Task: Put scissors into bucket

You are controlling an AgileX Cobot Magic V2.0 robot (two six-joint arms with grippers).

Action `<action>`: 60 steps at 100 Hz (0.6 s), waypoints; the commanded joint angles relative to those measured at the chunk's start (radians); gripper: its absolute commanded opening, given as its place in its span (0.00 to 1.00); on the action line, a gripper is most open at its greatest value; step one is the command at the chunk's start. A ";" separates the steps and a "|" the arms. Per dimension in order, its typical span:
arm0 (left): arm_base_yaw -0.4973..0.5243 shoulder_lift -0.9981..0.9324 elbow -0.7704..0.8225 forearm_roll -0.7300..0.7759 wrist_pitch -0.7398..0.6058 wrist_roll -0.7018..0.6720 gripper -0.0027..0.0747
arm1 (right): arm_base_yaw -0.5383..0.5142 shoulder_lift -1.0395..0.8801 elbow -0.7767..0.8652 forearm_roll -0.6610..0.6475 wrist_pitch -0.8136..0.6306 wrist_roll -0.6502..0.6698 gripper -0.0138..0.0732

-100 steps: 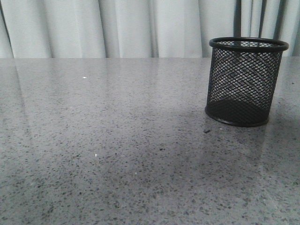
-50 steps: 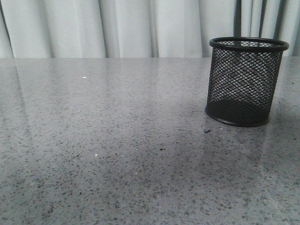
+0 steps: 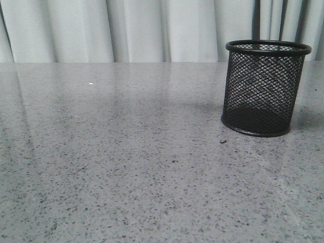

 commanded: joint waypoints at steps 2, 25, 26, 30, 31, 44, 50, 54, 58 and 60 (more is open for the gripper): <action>0.092 -0.071 -0.033 -0.006 -0.030 -0.022 0.60 | -0.005 0.039 -0.112 -0.109 -0.007 0.089 0.10; 0.349 -0.159 -0.033 -0.111 -0.026 -0.032 0.60 | -0.005 0.166 -0.338 -0.337 0.201 0.216 0.10; 0.362 -0.161 -0.033 -0.118 -0.026 -0.032 0.60 | -0.005 0.170 -0.344 -0.345 0.214 0.221 0.10; 0.400 -0.170 -0.033 -0.139 -0.026 -0.032 0.60 | -0.005 0.188 -0.376 -0.363 0.243 0.231 0.10; 0.406 -0.170 -0.033 -0.142 -0.026 -0.032 0.60 | -0.005 0.188 -0.376 -0.367 0.248 0.233 0.10; 0.489 -0.172 -0.033 -0.189 -0.022 -0.032 0.60 | -0.005 0.226 -0.440 -0.455 0.352 0.260 0.10; 0.509 -0.172 -0.033 -0.205 -0.021 -0.032 0.60 | -0.005 0.231 -0.445 -0.472 0.369 0.266 0.10; 0.515 -0.170 -0.033 -0.212 -0.021 -0.032 0.60 | -0.003 0.231 -0.445 -0.475 0.369 0.268 0.10; 0.515 -0.170 -0.033 -0.217 -0.025 -0.032 0.60 | 0.001 0.231 -0.445 -0.475 0.369 0.268 0.10; 0.515 -0.170 -0.033 -0.221 -0.027 -0.032 0.60 | 0.005 0.231 -0.445 -0.475 0.369 0.268 0.10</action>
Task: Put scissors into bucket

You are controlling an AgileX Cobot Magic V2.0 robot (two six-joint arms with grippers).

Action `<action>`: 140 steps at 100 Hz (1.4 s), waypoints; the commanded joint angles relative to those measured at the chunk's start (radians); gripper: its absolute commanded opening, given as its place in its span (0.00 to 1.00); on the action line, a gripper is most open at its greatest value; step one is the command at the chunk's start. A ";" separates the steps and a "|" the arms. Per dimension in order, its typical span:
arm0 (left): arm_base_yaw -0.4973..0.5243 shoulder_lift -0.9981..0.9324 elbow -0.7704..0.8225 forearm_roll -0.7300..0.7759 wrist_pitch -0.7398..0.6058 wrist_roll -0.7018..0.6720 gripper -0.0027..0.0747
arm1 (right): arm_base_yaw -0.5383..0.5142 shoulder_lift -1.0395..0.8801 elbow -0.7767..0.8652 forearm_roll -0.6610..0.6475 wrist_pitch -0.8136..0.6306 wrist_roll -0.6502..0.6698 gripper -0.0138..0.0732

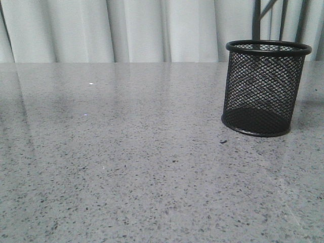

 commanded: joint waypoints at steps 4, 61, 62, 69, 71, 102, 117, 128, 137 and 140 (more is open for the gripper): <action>0.007 -0.011 -0.027 -0.029 -0.076 -0.012 0.60 | 0.017 -0.012 -0.037 0.006 0.046 0.003 0.10; 0.007 -0.011 -0.027 -0.030 -0.084 -0.012 0.60 | 0.097 -0.012 0.038 -0.042 0.046 0.003 0.10; 0.007 -0.011 -0.027 -0.030 -0.084 -0.012 0.60 | 0.097 -0.012 0.039 -0.042 0.046 0.003 0.10; 0.007 -0.011 -0.027 -0.034 -0.084 -0.012 0.60 | 0.097 -0.012 0.060 -0.042 0.046 0.003 0.10; 0.007 -0.011 -0.027 -0.034 -0.084 -0.012 0.60 | 0.097 -0.012 0.068 -0.042 0.046 0.003 0.10; 0.007 -0.011 -0.027 -0.043 -0.088 -0.012 0.60 | 0.097 0.012 0.107 -0.042 0.034 0.003 0.10; 0.007 -0.011 -0.027 -0.045 -0.088 -0.012 0.60 | 0.097 0.046 0.107 -0.042 0.032 -0.008 0.10; 0.007 -0.011 -0.027 -0.045 -0.090 -0.012 0.60 | 0.097 0.061 0.107 -0.033 0.022 -0.017 0.10; 0.007 -0.011 -0.027 -0.045 -0.090 -0.012 0.60 | 0.097 0.074 0.107 -0.032 0.010 -0.017 0.14; 0.007 -0.011 -0.027 -0.045 -0.090 -0.012 0.60 | 0.097 0.077 0.107 -0.032 0.010 -0.017 0.16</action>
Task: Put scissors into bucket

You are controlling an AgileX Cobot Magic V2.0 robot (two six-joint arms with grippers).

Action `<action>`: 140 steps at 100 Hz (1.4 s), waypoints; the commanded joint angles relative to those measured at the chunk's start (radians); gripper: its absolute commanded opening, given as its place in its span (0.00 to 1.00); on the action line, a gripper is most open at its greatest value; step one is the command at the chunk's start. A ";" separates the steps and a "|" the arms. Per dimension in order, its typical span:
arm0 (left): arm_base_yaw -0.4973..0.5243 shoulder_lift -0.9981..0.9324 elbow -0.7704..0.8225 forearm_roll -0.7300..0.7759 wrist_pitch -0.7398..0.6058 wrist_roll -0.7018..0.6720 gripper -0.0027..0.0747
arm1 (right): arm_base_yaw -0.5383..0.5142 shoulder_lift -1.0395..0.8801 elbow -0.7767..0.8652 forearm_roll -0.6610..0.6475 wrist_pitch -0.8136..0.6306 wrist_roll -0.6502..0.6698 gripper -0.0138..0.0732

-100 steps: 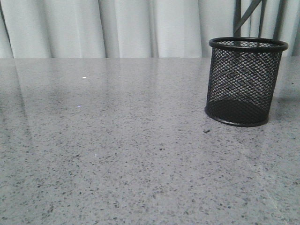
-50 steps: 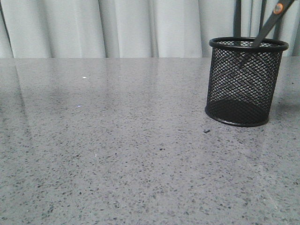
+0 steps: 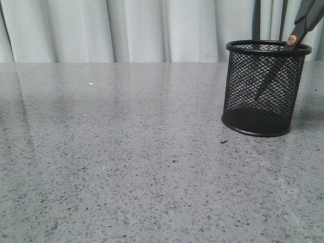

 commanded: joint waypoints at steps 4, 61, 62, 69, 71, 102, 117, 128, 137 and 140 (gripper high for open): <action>0.004 -0.011 -0.027 -0.006 -0.079 -0.010 0.60 | -0.001 -0.004 -0.023 0.027 0.006 -0.017 0.20; 0.004 -0.011 -0.027 -0.006 -0.082 -0.009 0.60 | -0.003 -0.023 -0.177 -0.104 -0.027 -0.017 0.55; 0.004 -0.011 -0.027 -0.006 -0.082 -0.009 0.60 | -0.003 -0.023 -0.181 -0.104 -0.027 -0.017 0.55; 0.004 -0.011 -0.027 -0.006 -0.084 -0.009 0.60 | -0.003 -0.033 -0.218 -0.104 -0.038 -0.017 0.55; 0.004 -0.011 -0.027 -0.006 -0.086 -0.009 0.60 | -0.003 -0.038 -0.225 -0.101 -0.045 -0.017 0.55; 0.004 -0.011 -0.006 -0.006 -0.091 -0.009 0.18 | -0.003 -0.124 -0.206 0.070 -0.277 -0.017 0.10; 0.004 -0.038 0.088 -0.044 -0.154 -0.009 0.01 | -0.003 -0.206 -0.074 0.122 -0.492 -0.017 0.08; 0.004 -0.125 0.250 -0.084 -0.332 -0.009 0.01 | -0.003 -0.290 0.080 0.122 -0.661 -0.045 0.08; 0.004 -0.220 0.418 -0.100 -0.501 -0.009 0.01 | -0.003 -0.362 0.206 0.122 -0.762 -0.090 0.08; 0.004 -0.255 0.498 -0.100 -0.573 -0.009 0.01 | -0.003 -0.393 0.259 0.122 -0.797 -0.111 0.08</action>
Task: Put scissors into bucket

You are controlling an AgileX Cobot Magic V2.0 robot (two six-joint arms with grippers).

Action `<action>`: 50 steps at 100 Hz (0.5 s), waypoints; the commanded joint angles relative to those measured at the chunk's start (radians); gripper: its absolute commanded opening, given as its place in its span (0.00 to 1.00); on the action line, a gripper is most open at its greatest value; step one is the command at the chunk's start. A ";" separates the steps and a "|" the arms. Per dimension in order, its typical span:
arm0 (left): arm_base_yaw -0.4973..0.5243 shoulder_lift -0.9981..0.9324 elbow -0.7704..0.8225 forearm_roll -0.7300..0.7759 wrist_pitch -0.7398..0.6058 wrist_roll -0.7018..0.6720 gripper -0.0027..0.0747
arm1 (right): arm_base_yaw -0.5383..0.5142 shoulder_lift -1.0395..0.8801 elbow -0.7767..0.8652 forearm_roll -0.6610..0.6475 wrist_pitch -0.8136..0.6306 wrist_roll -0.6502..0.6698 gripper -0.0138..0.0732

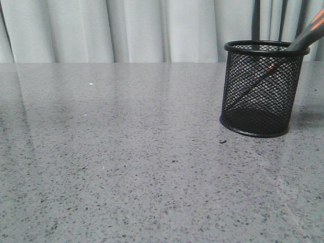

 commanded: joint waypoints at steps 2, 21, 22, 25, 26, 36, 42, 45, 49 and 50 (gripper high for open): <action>0.004 -0.124 0.164 -0.015 -0.278 -0.009 0.01 | -0.003 -0.090 0.105 0.020 -0.191 -0.068 0.08; 0.004 -0.384 0.603 -0.015 -0.631 -0.010 0.01 | -0.003 -0.276 0.398 0.020 -0.390 -0.116 0.08; 0.004 -0.384 0.618 -0.015 -0.641 -0.010 0.01 | -0.003 -0.291 0.419 0.020 -0.405 -0.116 0.08; 0.004 -0.430 0.676 -0.015 -0.677 -0.010 0.01 | -0.003 -0.313 0.451 0.020 -0.426 -0.116 0.08; 0.004 -0.440 0.704 -0.015 -0.694 -0.010 0.01 | -0.003 -0.329 0.481 0.020 -0.439 -0.116 0.08; 0.004 -0.566 0.874 -0.018 -0.777 -0.010 0.01 | -0.003 -0.429 0.602 0.020 -0.498 -0.116 0.08; 0.004 -0.649 0.960 -0.032 -0.800 -0.010 0.01 | -0.003 -0.486 0.674 0.020 -0.520 -0.116 0.08; 0.004 -0.672 0.991 -0.035 -0.802 -0.010 0.01 | -0.003 -0.510 0.703 0.020 -0.527 -0.116 0.08; 0.004 -0.716 1.031 -0.035 -0.802 -0.010 0.01 | -0.003 -0.543 0.742 0.020 -0.534 -0.116 0.08; 0.004 -0.722 1.038 -0.035 -0.802 -0.010 0.01 | -0.003 -0.548 0.748 0.020 -0.534 -0.116 0.08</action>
